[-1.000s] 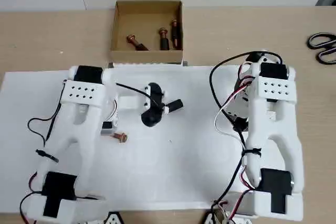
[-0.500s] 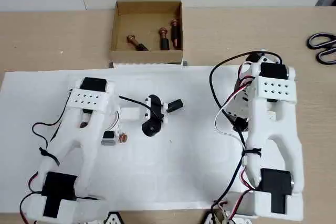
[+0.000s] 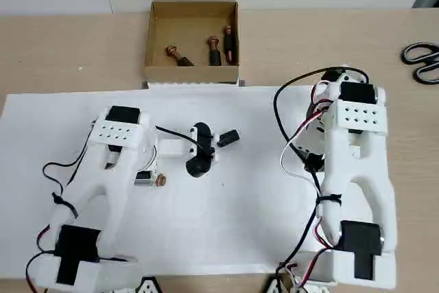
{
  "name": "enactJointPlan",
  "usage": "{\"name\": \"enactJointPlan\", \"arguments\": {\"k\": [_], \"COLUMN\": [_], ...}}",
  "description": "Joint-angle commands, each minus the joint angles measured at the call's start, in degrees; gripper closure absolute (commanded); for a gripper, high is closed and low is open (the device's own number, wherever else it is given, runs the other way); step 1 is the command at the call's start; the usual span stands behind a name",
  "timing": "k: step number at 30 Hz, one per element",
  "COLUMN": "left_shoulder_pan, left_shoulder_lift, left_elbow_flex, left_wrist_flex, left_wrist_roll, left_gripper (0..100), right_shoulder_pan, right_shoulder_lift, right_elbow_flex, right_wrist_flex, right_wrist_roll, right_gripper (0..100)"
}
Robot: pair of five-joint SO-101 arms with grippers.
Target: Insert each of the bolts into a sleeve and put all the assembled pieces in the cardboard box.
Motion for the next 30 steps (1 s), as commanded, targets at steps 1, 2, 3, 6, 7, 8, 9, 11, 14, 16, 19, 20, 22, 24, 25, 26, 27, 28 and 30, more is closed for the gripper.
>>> {"name": "enactJointPlan", "arguments": {"k": [1, 2, 3, 6, 7, 8, 9, 11, 14, 16, 19, 20, 22, 24, 25, 26, 27, 28, 30], "left_shoulder_pan": [0.4, 0.6, 0.6, 0.4, 0.4, 0.3, 0.3, 0.2, 0.2, 0.3, 0.4, 0.4, 0.4, 0.4, 0.4, 0.4, 0.4, 0.4, 0.4], "left_shoulder_lift": [0.0, 0.7, 1.8, 6.4, 8.1, 9.8, 11.5, 14.2, 17.1, 17.4, 17.4, 17.5, 17.8, 17.9, 17.8, 17.8, 17.8, 17.8, 17.4], "left_elbow_flex": [0.1, 0.2, 0.0, -1.6, -2.7, -3.9, -5.1, -7.4, -9.6, -10.5, -11.6, -12.2, -12.6, -12.6, -12.6, -12.6, -12.6, -12.6, -12.6], "left_wrist_flex": [-0.9, -0.9, -1.0, -1.0, -1.0, -1.0, -0.9, -0.6, -0.5, 0.7, 4.5, 5.5, 6.1, 6.2, 6.3, 6.3, 6.4, 6.4, 6.4], "left_wrist_roll": [-15.9, -16.0, -16.0, -16.0, -15.9, -15.8, -15.8, -15.7, -15.7, -15.7, -15.8, -15.9, -16.0, -16.0, -16.0, -16.0, -16.0, -15.9, -15.8], "left_gripper": [92, 92, 92, 92, 92, 92, 92, 92, 92, 92, 93, 94, 98, 100, 99, 99, 99, 99, 99], "right_shoulder_pan": [0.4, 0.4, 0.4, 0.4, 0.4, 0.4, 0.4, 0.4, 0.4, 0.4, 0.4, 0.4, 0.4, 0.4, 0.4, 0.5, 0.5, 0.5, 0.5], "right_shoulder_lift": [-2.6, -2.6, -2.6, -2.6, -2.6, -2.6, -2.6, -2.6, -2.6, -2.6, -2.6, -2.6, -2.6, -2.6, -2.6, -2.6, -2.6, -2.6, -2.6], "right_elbow_flex": [-0.6, -0.6, -0.6, -0.6, -0.6, -0.6, -0.6, -0.6, -0.6, -0.6, -0.6, -0.6, -0.6, -0.6, -0.6, -0.6, -0.6, -0.6, -0.6], "right_wrist_flex": [-0.2, -0.2, -0.1, -0.1, -0.1, -0.1, -0.1, -0.1, -0.1, -0.1, -0.1, -0.1, -0.2, -0.2, -0.2, -0.2, -0.2, -0.2, -0.2], "right_wrist_roll": [0.4, 0.4, 0.4, 0.4, 0.4, 0.4, 0.4, 0.4, 0.4, 0.4, 0.4, 0.4, 0.4, 0.4, 0.4, 0.4, 0.4, 0.4, 0.4], "right_gripper": [99.6, 99.6, 99.6, 99.6, 99.6, 99.6, 99.6, 99.6, 99.6, 99.6, 99.6, 99.6, 99.6, 99.6, 99.6, 99.6, 99.6, 99.6, 99.6]}}
